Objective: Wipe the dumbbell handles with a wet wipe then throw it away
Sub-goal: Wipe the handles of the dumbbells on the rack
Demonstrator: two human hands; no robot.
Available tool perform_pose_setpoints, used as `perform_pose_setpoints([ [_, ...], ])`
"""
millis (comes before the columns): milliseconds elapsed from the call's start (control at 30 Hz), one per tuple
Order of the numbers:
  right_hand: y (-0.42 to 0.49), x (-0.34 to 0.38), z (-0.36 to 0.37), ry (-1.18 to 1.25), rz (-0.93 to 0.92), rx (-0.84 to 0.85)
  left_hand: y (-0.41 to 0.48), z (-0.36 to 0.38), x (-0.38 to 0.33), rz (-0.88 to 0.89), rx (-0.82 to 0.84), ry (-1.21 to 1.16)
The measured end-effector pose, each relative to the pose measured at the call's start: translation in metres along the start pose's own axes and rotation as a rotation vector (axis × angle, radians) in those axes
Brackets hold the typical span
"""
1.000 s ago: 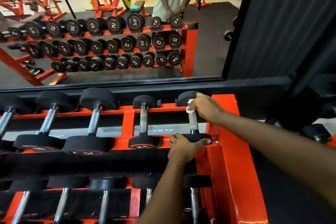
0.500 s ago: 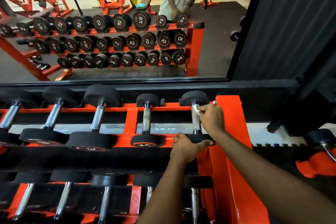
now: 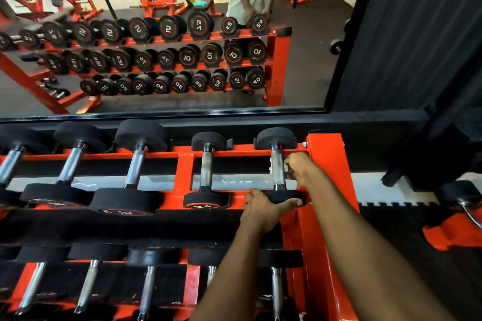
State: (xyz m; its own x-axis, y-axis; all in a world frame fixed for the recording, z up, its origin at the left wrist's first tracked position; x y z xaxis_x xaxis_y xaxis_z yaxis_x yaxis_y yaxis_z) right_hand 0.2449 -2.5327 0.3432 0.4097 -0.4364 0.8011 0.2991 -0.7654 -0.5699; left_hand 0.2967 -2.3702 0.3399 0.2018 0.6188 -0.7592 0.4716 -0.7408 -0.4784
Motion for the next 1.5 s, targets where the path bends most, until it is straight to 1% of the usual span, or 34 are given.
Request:
perform_pose_setpoints([
  [33,-0.002,0.003,-0.002,-0.021,-0.022,-0.019,0.001,0.0,0.0,0.003,-0.005,0.0],
  [67,0.0,0.006,-0.003,0.028,-0.037,-0.034,0.001,0.001,0.0,0.002,-0.008,-0.002],
  [133,0.0,0.013,0.0,0.201,-0.045,-0.063,0.002,0.002,-0.001,0.002,-0.008,0.005],
  [167,0.0,0.015,0.004,0.251,-0.04,-0.058,0.002,0.002,-0.001,0.002,-0.009,0.009],
  [200,-0.001,0.014,0.008,0.265,-0.037,-0.022,0.002,0.001,-0.001,0.001,-0.013,0.011],
  [300,-0.014,0.003,0.014,0.263,-0.011,0.181,0.0,0.001,-0.001,0.001,-0.015,0.014],
  [367,-0.016,0.002,0.009,0.188,-0.007,0.192,-0.002,0.003,-0.003,0.003,-0.004,0.016],
  [467,-0.015,0.008,0.007,-0.008,0.032,0.097,-0.003,0.0,-0.004,-0.009,0.004,0.029],
  [500,-0.014,0.009,0.007,-0.066,0.044,0.054,-0.003,0.0,-0.004,-0.01,0.005,0.031],
  [533,-0.013,0.009,0.006,-0.15,0.03,-0.024,-0.003,-0.001,-0.004,-0.011,0.005,0.032],
  [567,-0.012,0.008,0.005,-0.277,-0.012,-0.139,-0.004,-0.001,-0.004,-0.012,0.004,0.037],
  [600,-0.012,0.007,0.004,-0.415,-0.097,-0.275,-0.004,-0.001,-0.004,-0.012,0.001,0.041],
  [633,-0.013,0.007,0.003,-0.534,-0.226,-0.399,-0.004,-0.001,-0.004,-0.009,-0.003,0.047],
  [700,-0.022,0.007,0.007,-0.658,-0.517,-0.582,-0.003,-0.001,-0.003,0.002,-0.012,0.054],
  [733,-0.025,0.005,0.008,-0.71,-0.642,-0.637,-0.002,0.0,-0.002,0.009,-0.017,0.055],
  [767,-0.03,0.004,0.009,-0.767,-0.767,-0.654,-0.002,0.0,-0.002,0.013,-0.023,0.053],
  [800,-0.029,0.001,0.011,-0.865,-0.878,-0.624,-0.002,0.001,-0.001,0.015,-0.028,0.047],
  [833,-0.028,-0.002,0.013,-0.986,-0.974,-0.551,-0.002,0.001,-0.001,0.013,-0.029,0.041],
  [867,-0.027,-0.002,0.014,-1.11,-0.985,-0.457,-0.003,0.001,-0.002,0.01,-0.026,0.034],
  [933,-0.032,0.008,0.012,-1.316,-0.886,-0.34,-0.004,0.002,-0.003,-0.002,-0.011,0.013],
  [1000,-0.034,0.026,0.011,-1.514,-0.882,-0.361,-0.004,0.001,-0.003,-0.012,-0.009,0.002],
  [1067,-0.041,0.039,0.012,-1.628,-0.873,-0.437,-0.005,0.001,-0.003,-0.016,-0.016,0.0],
  [1100,-0.048,0.042,0.014,-1.684,-0.866,-0.436,-0.004,0.001,-0.003,-0.017,-0.018,0.002],
  [1200,-0.064,0.038,0.027,-2.012,-0.884,-0.288,-0.005,0.001,-0.003,-0.013,-0.007,0.006],
  [1233,-0.066,0.04,0.027,-2.046,-0.878,-0.269,-0.006,0.001,-0.003,-0.01,-0.01,0.006],
  [1267,-0.067,0.046,0.025,-2.017,-0.849,-0.284,-0.006,0.001,-0.004,-0.012,-0.015,0.004],
  [1333,-0.064,0.054,0.022,-1.878,-0.763,-0.361,-0.007,0.001,-0.004,-0.024,-0.019,-0.005],
  [1400,-0.066,0.05,0.022,-1.855,-0.726,-0.396,-0.007,0.001,-0.004,-0.029,-0.009,-0.001],
  [1433,-0.066,0.045,0.023,-1.838,-0.721,-0.375,-0.006,0.0,-0.004,-0.026,-0.008,0.005],
  [1500,-0.065,0.033,0.02,-1.722,-0.702,-0.287,-0.006,-0.001,-0.004,-0.018,-0.001,0.01],
])
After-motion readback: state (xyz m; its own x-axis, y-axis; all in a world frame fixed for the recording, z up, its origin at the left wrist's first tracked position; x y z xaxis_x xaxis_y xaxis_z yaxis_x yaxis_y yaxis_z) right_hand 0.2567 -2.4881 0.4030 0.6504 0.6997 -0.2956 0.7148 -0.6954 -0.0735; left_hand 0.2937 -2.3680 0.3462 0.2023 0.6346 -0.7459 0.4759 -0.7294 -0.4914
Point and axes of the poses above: each hand's wrist, its own y-axis towards the middle knuckle, its own z-axis out of the palm, x = y × z, the point moved 1 cm from there along y, towards the middle knuckle, and after that the axes turned 11 degrees about -y, right-handed, at the moved point
